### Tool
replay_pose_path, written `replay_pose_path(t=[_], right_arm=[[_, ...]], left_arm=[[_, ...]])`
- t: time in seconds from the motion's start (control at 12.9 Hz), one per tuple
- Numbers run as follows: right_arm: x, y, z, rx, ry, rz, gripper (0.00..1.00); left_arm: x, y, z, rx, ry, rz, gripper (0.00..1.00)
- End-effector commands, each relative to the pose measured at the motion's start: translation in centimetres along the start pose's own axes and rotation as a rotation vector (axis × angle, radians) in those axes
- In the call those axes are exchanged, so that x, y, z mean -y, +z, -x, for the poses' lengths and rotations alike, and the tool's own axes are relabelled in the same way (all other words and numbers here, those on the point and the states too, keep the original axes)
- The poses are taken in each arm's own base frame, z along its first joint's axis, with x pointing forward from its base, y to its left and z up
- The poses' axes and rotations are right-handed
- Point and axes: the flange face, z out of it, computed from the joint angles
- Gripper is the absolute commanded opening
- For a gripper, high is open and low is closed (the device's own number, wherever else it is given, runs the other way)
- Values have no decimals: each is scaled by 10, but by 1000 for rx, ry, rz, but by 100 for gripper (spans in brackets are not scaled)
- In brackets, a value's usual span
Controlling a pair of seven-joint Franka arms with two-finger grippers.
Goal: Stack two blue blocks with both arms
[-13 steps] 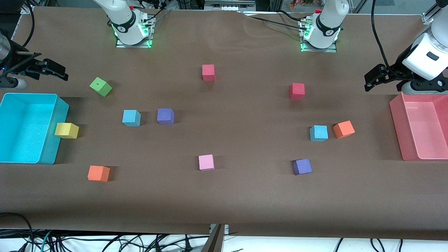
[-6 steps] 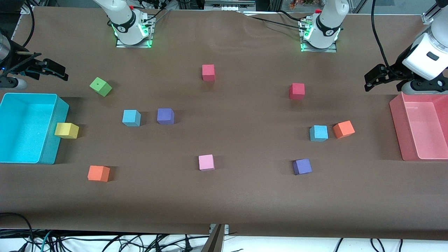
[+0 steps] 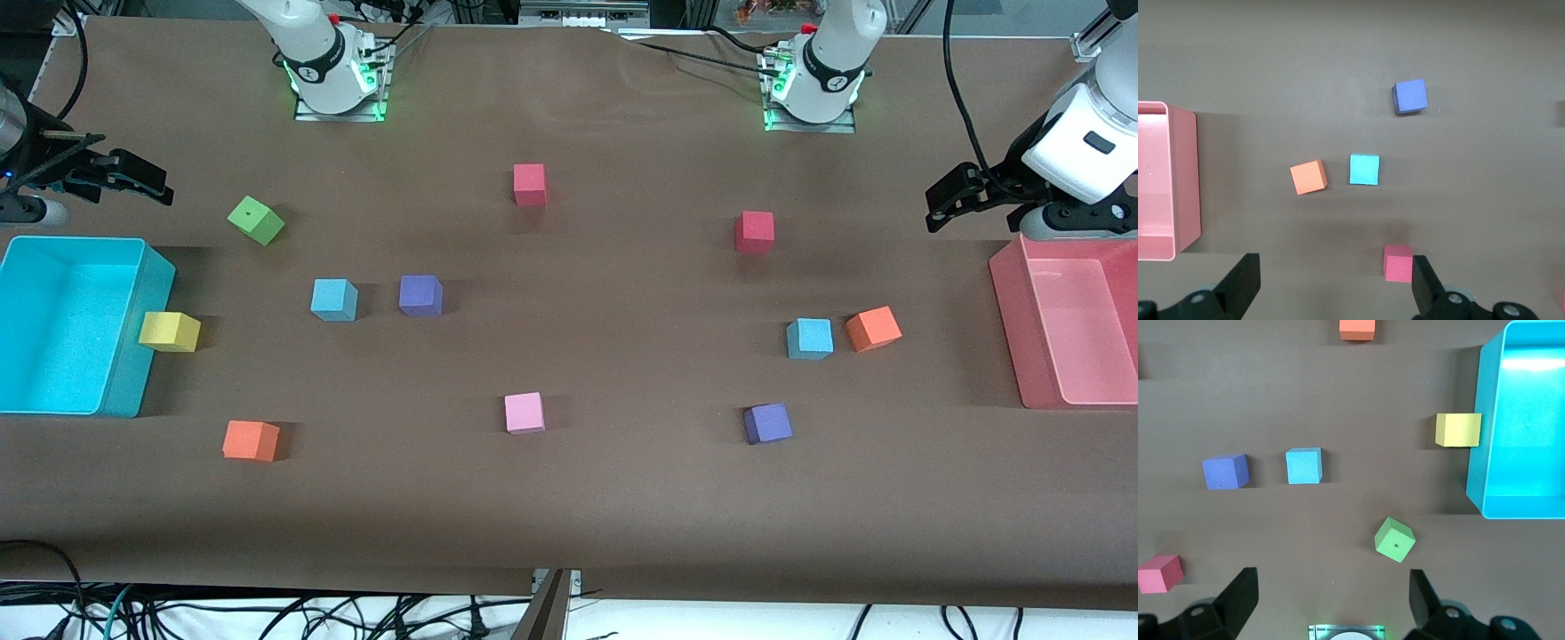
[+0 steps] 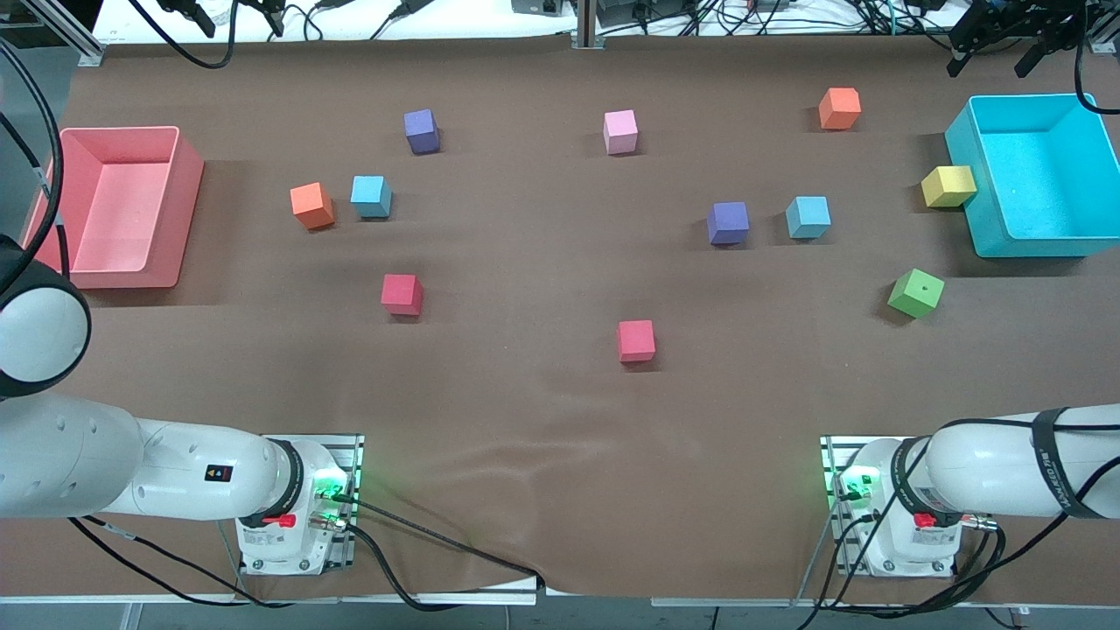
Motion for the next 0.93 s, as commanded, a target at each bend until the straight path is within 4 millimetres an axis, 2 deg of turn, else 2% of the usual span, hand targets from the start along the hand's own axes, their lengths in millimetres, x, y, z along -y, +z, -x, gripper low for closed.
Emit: replay_pose_path(t=[0.0, 0.54, 0.78, 0.85], right_arm=[[-2, -5, 1, 6, 11, -6, 100], [-2, -5, 0, 5, 11, -6, 100], [7, 7, -11, 14, -5, 1, 100], [16, 25, -22, 47, -20, 10, 100]], left_arm=[[4, -3, 7, -9, 13, -28, 100], [6, -3, 6, -8, 8, -28, 100], [7, -3, 6, -8, 5, -28, 100], [7, -3, 6, -8, 5, -28, 100]])
